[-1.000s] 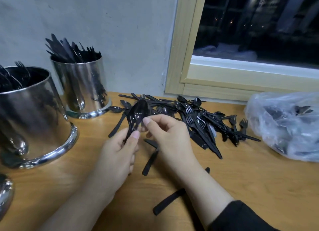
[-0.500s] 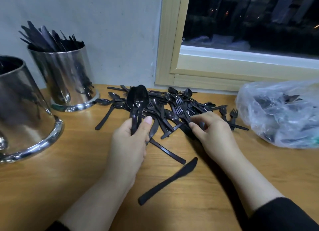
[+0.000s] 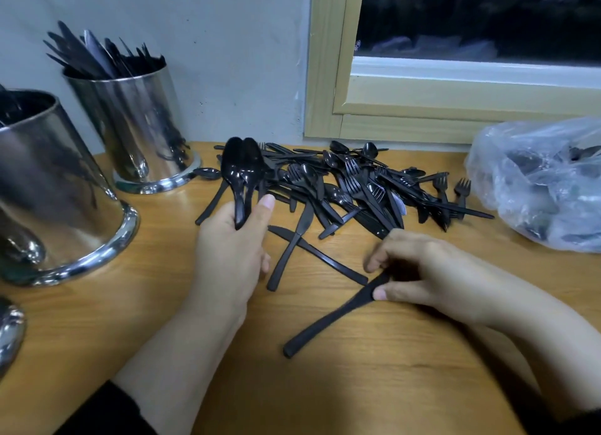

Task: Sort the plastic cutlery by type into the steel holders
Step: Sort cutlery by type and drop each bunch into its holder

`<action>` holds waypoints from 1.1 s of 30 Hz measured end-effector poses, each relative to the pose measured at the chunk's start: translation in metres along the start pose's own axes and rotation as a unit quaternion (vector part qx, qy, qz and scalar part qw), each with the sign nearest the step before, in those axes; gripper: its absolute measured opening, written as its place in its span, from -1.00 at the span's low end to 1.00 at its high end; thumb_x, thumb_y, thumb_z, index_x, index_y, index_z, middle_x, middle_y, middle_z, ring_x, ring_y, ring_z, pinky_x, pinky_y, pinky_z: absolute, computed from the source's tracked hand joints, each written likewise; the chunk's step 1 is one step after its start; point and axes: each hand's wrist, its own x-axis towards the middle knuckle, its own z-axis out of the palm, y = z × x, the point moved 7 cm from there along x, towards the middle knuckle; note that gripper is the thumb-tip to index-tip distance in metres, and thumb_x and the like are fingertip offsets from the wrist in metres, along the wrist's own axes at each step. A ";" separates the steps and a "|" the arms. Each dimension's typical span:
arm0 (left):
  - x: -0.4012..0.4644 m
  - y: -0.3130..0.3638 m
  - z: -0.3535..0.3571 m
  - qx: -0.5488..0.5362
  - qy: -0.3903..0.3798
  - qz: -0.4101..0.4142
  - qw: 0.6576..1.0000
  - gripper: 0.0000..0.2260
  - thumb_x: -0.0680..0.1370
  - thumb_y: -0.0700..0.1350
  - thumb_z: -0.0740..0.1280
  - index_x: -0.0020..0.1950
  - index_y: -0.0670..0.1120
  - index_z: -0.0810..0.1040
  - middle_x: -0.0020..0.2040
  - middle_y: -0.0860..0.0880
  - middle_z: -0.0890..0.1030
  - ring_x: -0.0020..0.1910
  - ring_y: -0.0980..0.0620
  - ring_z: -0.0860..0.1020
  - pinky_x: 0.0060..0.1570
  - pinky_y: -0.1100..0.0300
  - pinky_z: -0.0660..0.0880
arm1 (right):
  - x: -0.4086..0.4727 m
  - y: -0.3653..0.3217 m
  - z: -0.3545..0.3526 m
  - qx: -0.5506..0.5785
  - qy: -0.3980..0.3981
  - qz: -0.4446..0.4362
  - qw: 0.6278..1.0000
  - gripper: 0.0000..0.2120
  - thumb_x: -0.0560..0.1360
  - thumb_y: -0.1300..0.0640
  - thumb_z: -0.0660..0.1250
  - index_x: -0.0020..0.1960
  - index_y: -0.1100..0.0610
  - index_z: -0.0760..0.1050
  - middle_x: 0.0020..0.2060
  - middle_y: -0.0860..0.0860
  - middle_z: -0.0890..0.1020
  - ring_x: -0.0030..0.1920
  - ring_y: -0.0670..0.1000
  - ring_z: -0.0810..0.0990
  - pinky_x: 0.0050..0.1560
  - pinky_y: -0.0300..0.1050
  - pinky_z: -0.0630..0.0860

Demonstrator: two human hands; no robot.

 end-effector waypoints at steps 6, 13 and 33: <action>-0.008 0.002 -0.004 0.068 -0.032 -0.012 0.997 -0.60 0.62 0.12 0.30 -0.26 -0.15 0.51 -0.52 0.08 0.43 -0.51 0.10 0.46 -0.18 -0.10 0.60 | 0.001 0.000 0.001 -0.014 -0.031 -0.004 0.999 -0.83 0.46 -0.21 0.43 -0.03 -0.24 0.49 0.04 -0.21 0.52 0.15 -0.15 0.49 0.24 0.02 0.44; -0.021 0.008 0.001 0.172 -0.091 0.039 0.980 -0.69 0.62 0.14 0.24 -0.16 0.03 0.66 -0.25 0.10 0.69 -0.19 0.21 0.65 -0.15 0.27 0.52 | -0.001 -0.009 0.002 0.003 -0.023 -0.004 1.000 -0.82 0.49 -0.19 0.39 -0.11 -0.15 0.44 -0.06 -0.23 0.55 0.04 -0.20 0.49 0.16 -0.19 0.42; 0.004 -0.008 -0.031 -0.048 0.007 -0.068 0.996 -0.77 0.70 -0.06 0.26 -0.07 -0.16 0.53 -0.32 -0.06 0.44 -0.46 0.03 0.33 -0.44 0.12 0.29 | 0.057 -0.110 0.048 -0.094 0.150 0.002 0.984 -0.70 0.65 -0.18 0.11 0.29 -0.14 0.45 0.07 -0.12 0.45 0.17 0.01 0.40 0.20 0.05 0.31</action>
